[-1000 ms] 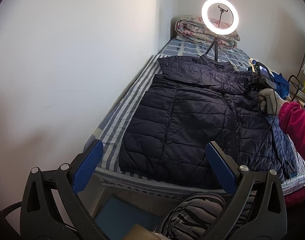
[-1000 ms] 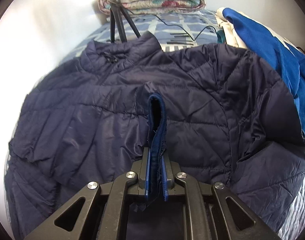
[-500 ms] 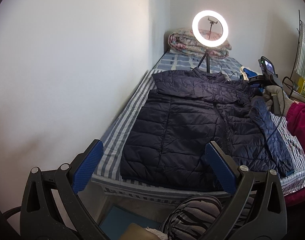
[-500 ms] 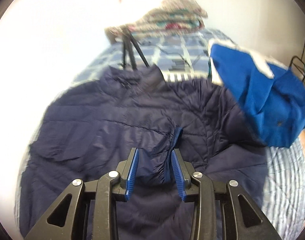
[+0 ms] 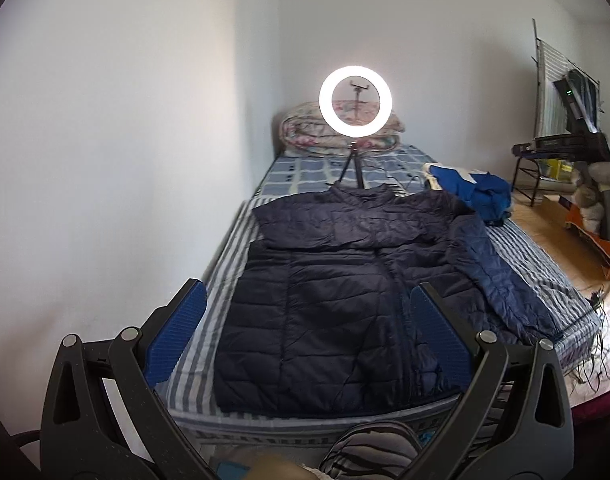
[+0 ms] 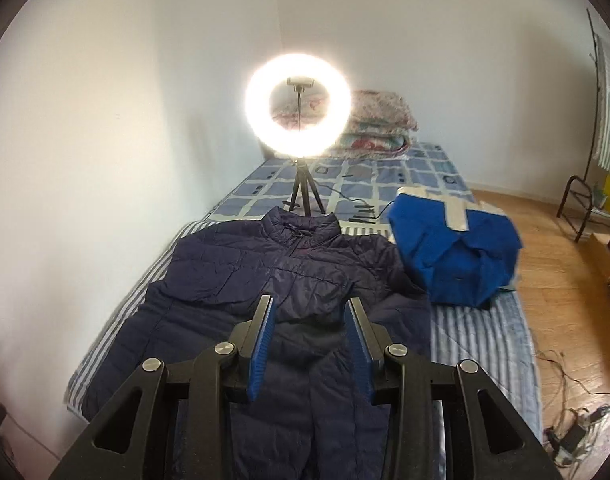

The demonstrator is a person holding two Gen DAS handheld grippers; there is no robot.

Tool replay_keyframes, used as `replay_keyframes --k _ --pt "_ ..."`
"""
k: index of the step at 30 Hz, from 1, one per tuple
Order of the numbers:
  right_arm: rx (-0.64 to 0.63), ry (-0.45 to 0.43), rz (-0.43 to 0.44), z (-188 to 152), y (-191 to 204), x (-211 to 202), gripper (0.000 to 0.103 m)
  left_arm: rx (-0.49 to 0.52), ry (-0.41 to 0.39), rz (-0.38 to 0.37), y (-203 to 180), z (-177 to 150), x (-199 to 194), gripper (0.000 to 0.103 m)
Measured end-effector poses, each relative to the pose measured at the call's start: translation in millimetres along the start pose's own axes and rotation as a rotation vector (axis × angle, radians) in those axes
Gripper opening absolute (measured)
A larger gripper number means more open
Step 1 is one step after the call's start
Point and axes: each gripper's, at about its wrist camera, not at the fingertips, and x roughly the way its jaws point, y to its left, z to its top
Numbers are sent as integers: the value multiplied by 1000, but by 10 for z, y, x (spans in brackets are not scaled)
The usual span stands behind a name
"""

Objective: Fold large clothes
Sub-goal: 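Open the right tool to release the sleeve and withdraw it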

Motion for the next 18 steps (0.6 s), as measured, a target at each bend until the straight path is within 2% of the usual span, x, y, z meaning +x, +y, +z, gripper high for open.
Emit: replay_keyframes --k 2,6,8,9,15,17,18 --pt "-23 -26 -44 -137 5 -348 63 47 10 -45 -139 46 72 103" --pt "-29 -50 -101 -458 -111 -853 65 125 31 -149 -532 122 237 103" --pt "-7 -51 -135 -673 -213 -1056 75 166 33 -203 -772 138 284 103" --pt "7 -50 -143 -771 -268 -1136 77 196 31 -232 -919 147 309 103" --pt "41 7 -250 -1413 -503 -1437 85 316 62 -406 -1660 177 498 103" --pt "58 18 -275 -1602 -560 -1521 91 330 85 -430 -1844 174 591 103" --pt "65 20 -282 -1680 -577 -1568 91 342 96 -447 -1954 170 639 103"
